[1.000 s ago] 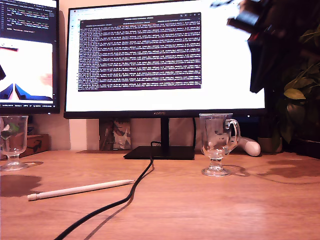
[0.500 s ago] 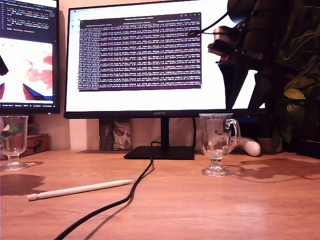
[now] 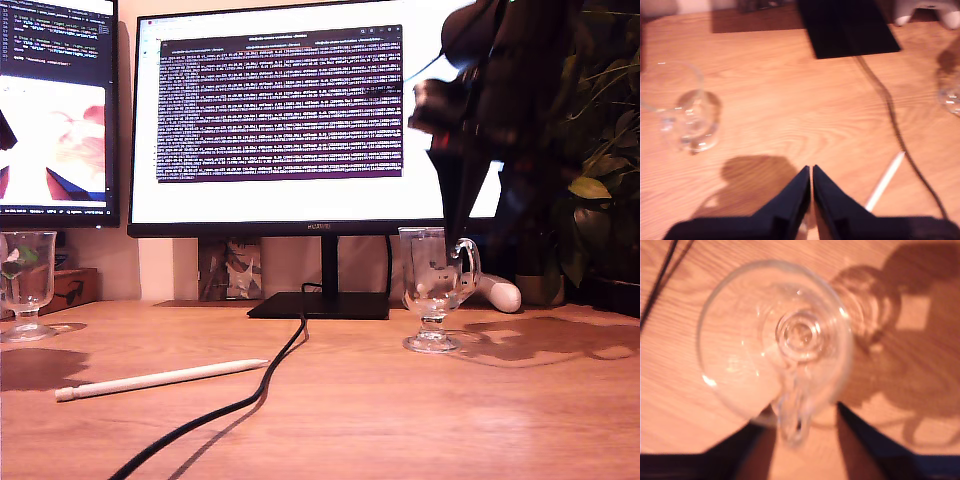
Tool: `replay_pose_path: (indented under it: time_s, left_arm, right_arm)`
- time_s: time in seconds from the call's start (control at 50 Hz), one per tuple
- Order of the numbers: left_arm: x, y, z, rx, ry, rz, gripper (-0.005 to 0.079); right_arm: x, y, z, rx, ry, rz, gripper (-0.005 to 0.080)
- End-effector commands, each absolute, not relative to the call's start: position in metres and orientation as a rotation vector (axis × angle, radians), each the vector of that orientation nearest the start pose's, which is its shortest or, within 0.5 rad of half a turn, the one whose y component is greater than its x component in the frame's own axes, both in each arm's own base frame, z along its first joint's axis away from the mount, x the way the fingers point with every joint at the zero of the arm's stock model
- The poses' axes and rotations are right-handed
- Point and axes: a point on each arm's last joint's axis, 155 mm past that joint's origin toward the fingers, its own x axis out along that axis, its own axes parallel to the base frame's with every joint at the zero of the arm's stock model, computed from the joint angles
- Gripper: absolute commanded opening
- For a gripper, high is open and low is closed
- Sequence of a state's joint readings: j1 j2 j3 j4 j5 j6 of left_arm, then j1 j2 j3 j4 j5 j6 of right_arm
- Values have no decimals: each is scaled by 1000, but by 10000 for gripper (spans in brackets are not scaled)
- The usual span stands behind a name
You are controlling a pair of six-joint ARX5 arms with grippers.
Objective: Pick the small glass cups in front of you with each of your hands, and place them behind the white pen
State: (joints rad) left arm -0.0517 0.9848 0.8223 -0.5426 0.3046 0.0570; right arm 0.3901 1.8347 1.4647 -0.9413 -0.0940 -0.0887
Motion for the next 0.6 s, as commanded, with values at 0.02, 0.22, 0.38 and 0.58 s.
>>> replay_pose_path:
  time_s: [0.02, 0.22, 0.38, 0.58]
  left_arm:
    - [310, -62, 189, -6, 692, -324, -20]
    - [303, -33, 185, 68, 793, -206, -2]
    - [312, -14, 187, 58, 880, -125, 219]
    - [336, -7, 186, 50, 960, -112, 260]
  right_arm:
    - [370, 178, 87, -300, 1257, 505, -17]
    - [374, 188, 89, -323, 1218, 535, -13]
    - [377, 193, 91, -325, 1196, 542, -13]
    - [382, 196, 93, -331, 1168, 552, -13]
